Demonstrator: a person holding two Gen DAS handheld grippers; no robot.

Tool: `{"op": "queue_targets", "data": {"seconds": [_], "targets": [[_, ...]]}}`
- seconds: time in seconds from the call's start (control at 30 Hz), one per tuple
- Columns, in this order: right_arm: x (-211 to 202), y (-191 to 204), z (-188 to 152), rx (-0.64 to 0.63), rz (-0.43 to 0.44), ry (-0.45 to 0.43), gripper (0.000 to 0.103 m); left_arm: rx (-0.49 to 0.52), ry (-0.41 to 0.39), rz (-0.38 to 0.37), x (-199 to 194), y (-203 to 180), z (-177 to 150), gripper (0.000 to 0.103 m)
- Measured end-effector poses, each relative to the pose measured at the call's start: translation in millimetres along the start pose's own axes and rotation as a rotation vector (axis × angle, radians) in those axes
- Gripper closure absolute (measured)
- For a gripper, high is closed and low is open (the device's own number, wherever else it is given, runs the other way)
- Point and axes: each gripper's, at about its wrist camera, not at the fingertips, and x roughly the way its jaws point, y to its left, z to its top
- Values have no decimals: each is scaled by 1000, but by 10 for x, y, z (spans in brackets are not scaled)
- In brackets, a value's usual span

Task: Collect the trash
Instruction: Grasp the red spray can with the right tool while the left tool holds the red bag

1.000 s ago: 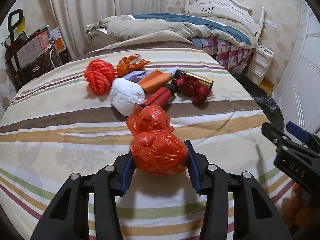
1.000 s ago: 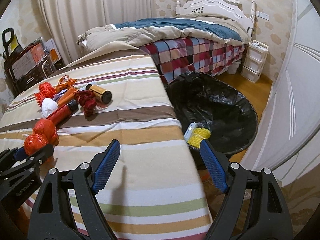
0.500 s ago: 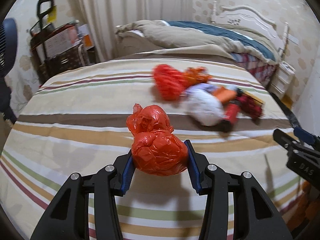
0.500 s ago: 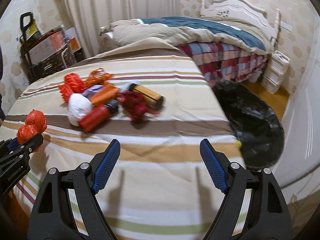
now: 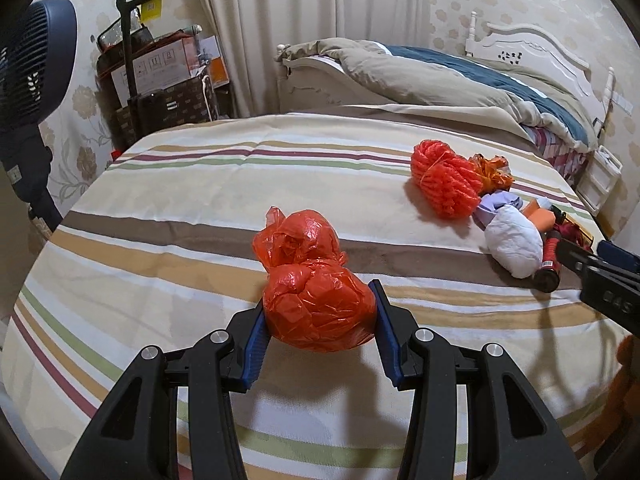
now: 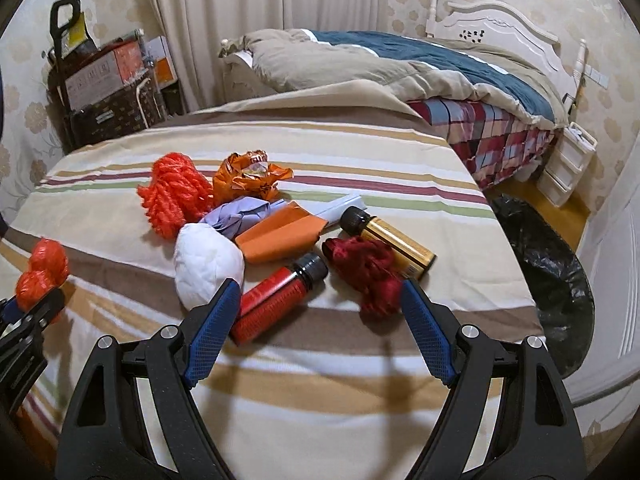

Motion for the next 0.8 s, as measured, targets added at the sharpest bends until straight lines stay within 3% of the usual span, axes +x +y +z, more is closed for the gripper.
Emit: {"op": "queue_targets", "data": {"seconds": [0.3,0.47,0.63,0.8], "targets": [[53,-15,-86,-6,-13,38,27,-8,10,-26,53,8,-3,56],[44,-11,-78,-19,-9,30,41,-8,9,-34,58,0,-3,56],[52,40,-84,-40,17,37,64,-8,9,-33,57,1,-1,56],[19,50,-134,-43,48,48,73,-7,8,-33,58,1,0,56]]}}
